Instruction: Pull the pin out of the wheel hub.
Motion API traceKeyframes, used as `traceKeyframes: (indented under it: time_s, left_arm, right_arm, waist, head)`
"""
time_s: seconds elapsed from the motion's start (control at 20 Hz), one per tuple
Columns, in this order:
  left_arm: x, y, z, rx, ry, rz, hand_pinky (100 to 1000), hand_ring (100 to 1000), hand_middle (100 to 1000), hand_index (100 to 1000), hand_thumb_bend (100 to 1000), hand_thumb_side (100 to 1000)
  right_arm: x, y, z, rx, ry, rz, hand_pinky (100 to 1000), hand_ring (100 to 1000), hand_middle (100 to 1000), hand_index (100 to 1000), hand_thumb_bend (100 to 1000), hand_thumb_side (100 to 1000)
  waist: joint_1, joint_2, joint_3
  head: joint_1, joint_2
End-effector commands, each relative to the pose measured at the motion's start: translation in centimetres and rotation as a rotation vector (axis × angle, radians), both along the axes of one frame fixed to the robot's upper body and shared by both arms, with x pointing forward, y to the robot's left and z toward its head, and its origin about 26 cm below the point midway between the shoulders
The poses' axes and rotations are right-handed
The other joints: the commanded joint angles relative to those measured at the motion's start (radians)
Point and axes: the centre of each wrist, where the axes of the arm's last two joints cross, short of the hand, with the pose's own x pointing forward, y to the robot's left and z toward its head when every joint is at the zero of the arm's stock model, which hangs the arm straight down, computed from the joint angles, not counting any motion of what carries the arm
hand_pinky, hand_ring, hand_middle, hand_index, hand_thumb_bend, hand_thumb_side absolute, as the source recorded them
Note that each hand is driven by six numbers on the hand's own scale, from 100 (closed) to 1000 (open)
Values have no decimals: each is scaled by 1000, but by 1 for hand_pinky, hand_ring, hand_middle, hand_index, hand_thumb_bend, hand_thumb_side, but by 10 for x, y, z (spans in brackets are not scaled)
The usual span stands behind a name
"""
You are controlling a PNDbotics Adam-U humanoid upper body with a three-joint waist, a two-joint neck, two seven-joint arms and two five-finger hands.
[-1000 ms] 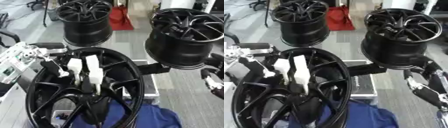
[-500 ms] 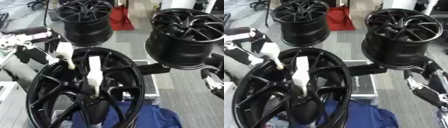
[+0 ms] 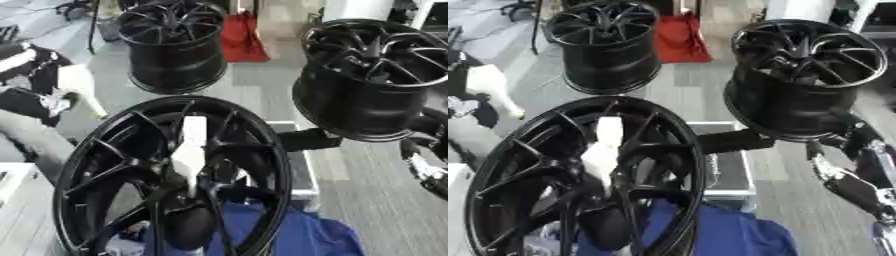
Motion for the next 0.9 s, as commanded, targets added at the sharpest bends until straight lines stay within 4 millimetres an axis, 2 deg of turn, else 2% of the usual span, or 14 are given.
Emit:
traceKeyframes:
  time_s: [0.05, 0.15, 0.25, 0.3, 0.35, 0.4, 0.45, 0.55, 0.65, 0.75, 0.8, 0.85, 0.9]
  left_arm:
    - [-7, 35, -1, 7, -19, 142, 491, 498, 476, 622, 167, 186]
    - [-12, 53, -20, 4, 14, 223, 512, 522, 505, 653, 224, 198]
    - [-19, 70, -44, -1, 66, 296, 557, 582, 580, 724, 309, 252]
    - [-23, 77, -55, -9, 93, 324, 557, 582, 580, 723, 325, 263]
    - [-28, 83, -66, -15, 112, 349, 598, 644, 647, 772, 453, 363]
    - [-32, 88, -74, -16, 129, 370, 629, 685, 698, 813, 512, 417]
    - [-37, 92, -83, -20, 144, 386, 707, 766, 791, 887, 646, 543]
    - [-45, 100, -98, -28, 162, 428, 765, 825, 842, 925, 751, 645]
    - [-53, 107, -109, -49, 164, 472, 776, 846, 866, 944, 813, 699]
    - [-58, 111, -117, -83, 135, 512, 755, 818, 833, 918, 773, 733]
    - [-59, 109, -118, -108, 95, 522, 751, 808, 817, 900, 716, 732]
    - [-59, 106, -118, -140, 44, 525, 742, 795, 797, 882, 621, 718]
    - [-58, 100, -118, -188, -25, 518, 734, 787, 784, 871, 573, 705]
  right_arm:
    - [2, -4, 10, -17, -31, -10, 779, 851, 779, 898, 263, 240]
    - [1, -5, 10, -16, -31, -13, 779, 851, 779, 898, 263, 239]
    - [2, -5, 11, -16, -34, -13, 779, 851, 779, 898, 262, 239]
    - [2, -5, 12, -17, -37, -12, 779, 851, 779, 898, 262, 240]
    - [3, -4, 12, -17, -40, -12, 779, 851, 779, 898, 262, 241]
    - [3, -5, 13, -17, -42, -13, 779, 851, 779, 898, 262, 240]
    - [3, -5, 13, -17, -42, -15, 779, 851, 779, 898, 263, 240]
    - [3, -5, 13, -16, -42, -17, 779, 851, 779, 898, 263, 240]
    - [3, -5, 13, -16, -42, -17, 779, 851, 779, 898, 262, 240]
    - [3, -5, 14, -16, -44, -18, 779, 850, 779, 898, 262, 240]
    - [3, -5, 13, -14, -45, -21, 779, 850, 779, 898, 262, 240]
    - [3, -5, 13, -12, -45, -22, 779, 851, 779, 898, 262, 240]
    - [3, -5, 13, -11, -44, -22, 779, 851, 779, 898, 261, 241]
  waist:
    - [0, -6, 2]
    - [-1, -4, 4]
    - [-3, -1, 6]
    - [-5, 1, 7]
    - [-7, 2, 7]
    - [-8, 2, 8]
    - [-9, 3, 8]
    - [-9, 4, 10]
    - [-10, 5, 13]
    - [-11, 6, 14]
    - [-11, 6, 14]
    - [-12, 7, 15]
    - [-14, 6, 15]
  head:
    - [-5, -17]
    - [-7, -17]
    - [-10, -19]
    - [-12, -20]
    - [-13, -21]
    - [-13, -21]
    - [-12, -21]
    - [-13, -20]
    - [-14, -20]
    - [-14, -21]
    - [-14, -22]
    - [-14, -22]
    - [-13, -20]
